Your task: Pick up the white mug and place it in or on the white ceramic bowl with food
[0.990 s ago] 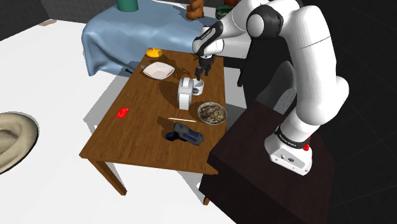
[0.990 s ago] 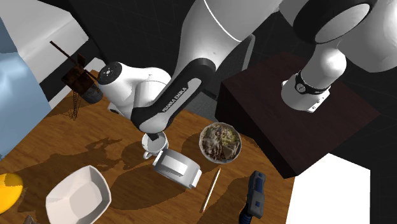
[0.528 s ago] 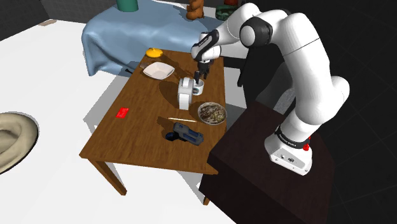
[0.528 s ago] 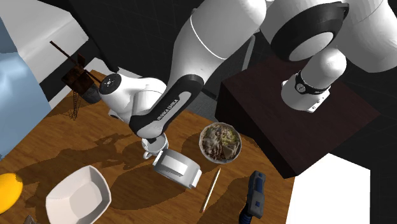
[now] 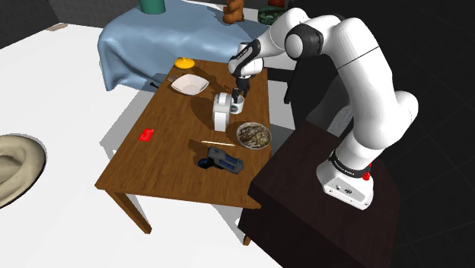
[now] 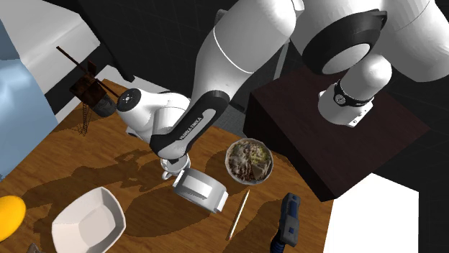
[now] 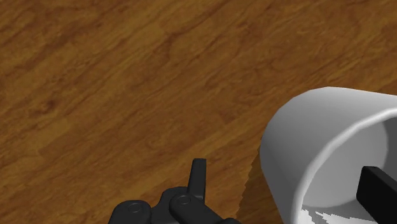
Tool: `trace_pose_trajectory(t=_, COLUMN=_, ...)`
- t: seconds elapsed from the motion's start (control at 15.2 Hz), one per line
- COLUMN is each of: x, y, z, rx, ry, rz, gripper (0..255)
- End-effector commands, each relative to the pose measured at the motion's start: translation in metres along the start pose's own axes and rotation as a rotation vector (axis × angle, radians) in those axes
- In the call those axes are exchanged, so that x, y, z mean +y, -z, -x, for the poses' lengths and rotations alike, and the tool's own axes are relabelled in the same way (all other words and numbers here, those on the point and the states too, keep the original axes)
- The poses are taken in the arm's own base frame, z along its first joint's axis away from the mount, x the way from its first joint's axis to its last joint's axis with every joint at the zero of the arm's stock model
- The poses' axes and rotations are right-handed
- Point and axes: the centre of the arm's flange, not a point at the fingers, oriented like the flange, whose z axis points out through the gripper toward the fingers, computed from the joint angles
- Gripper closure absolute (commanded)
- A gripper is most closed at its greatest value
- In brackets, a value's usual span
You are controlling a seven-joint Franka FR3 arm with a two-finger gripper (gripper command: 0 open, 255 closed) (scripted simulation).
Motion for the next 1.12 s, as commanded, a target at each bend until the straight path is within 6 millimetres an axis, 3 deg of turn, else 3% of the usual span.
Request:
trace_pose_trajectory(t=0.0, x=0.0, y=0.0, z=0.0, rx=0.0, ry=0.0, rz=0.0, gripper=0)
trace_pose_trajectory(t=0.07, x=0.0, y=0.0, z=0.0, rx=0.0, ry=0.0, rz=0.0, gripper=0)
trace_pose_trajectory(t=0.13, x=0.0, y=0.0, z=0.0, rx=0.0, ry=0.0, rz=0.0, gripper=255)
trace_pose_trajectory(t=0.73, x=0.0, y=0.0, z=0.0, rx=0.0, ry=0.0, rz=0.0, gripper=255)
trace_pose_trajectory(t=1.06, x=-0.001, y=0.026, z=0.001, rx=0.0, ry=0.0, rz=0.0, gripper=255)
